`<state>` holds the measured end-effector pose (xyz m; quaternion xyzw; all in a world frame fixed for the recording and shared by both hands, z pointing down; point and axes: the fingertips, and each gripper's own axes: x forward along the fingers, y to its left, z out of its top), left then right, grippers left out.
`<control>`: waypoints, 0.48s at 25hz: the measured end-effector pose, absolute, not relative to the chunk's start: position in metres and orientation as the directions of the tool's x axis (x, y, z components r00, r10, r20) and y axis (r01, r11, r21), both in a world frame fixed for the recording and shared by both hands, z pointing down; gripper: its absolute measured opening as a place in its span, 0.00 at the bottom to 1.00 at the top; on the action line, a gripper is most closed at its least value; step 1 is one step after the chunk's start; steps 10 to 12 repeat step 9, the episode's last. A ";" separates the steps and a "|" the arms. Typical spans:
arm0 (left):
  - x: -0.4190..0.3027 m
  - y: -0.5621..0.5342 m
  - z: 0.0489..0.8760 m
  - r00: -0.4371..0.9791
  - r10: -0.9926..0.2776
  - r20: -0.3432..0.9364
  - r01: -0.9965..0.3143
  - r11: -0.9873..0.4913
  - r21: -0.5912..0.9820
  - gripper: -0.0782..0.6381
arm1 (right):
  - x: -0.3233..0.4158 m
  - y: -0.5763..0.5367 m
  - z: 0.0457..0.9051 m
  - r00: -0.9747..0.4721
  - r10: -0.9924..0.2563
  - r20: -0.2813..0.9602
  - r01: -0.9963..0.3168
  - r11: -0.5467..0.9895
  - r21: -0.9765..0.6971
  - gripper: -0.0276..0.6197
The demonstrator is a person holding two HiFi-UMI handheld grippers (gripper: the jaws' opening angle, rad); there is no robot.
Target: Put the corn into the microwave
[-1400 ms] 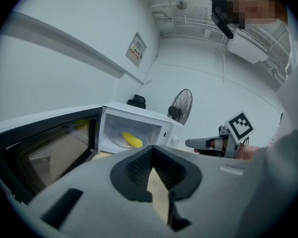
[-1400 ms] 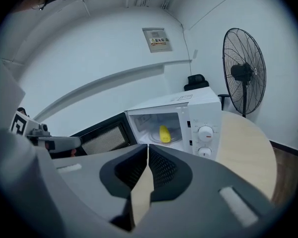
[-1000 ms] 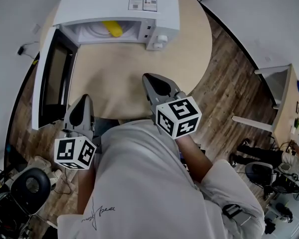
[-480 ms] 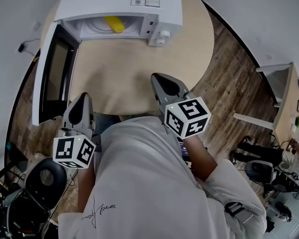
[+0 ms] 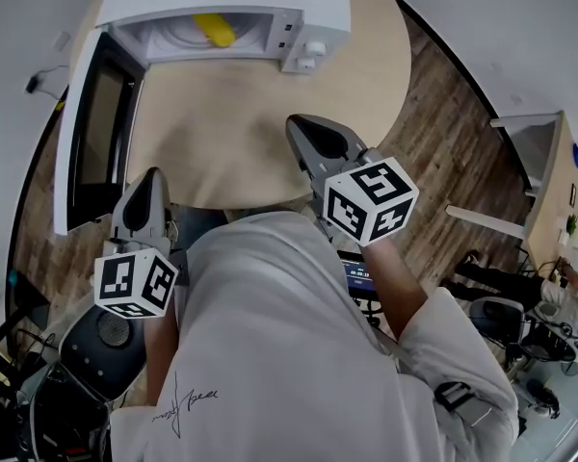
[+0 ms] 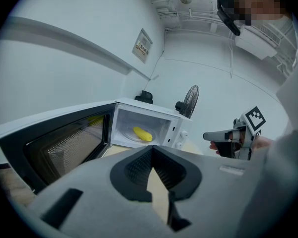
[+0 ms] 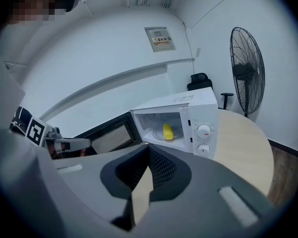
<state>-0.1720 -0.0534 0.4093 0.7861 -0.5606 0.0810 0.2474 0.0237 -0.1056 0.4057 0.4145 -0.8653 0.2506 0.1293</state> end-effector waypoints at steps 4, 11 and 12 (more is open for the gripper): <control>-0.176 -0.055 0.415 0.342 -0.835 0.431 -0.928 -0.229 0.293 0.10 | 0.022 -0.105 0.408 -0.621 -0.645 0.445 -0.783 0.528 -0.328 0.06; -0.182 -0.057 0.419 0.330 -0.833 0.444 -0.933 -0.214 0.291 0.10 | 0.020 -0.109 0.413 -0.611 -0.653 0.447 -0.792 0.515 -0.329 0.06; -0.182 -0.057 0.419 0.330 -0.833 0.444 -0.933 -0.214 0.291 0.10 | 0.020 -0.109 0.413 -0.611 -0.653 0.447 -0.792 0.515 -0.329 0.06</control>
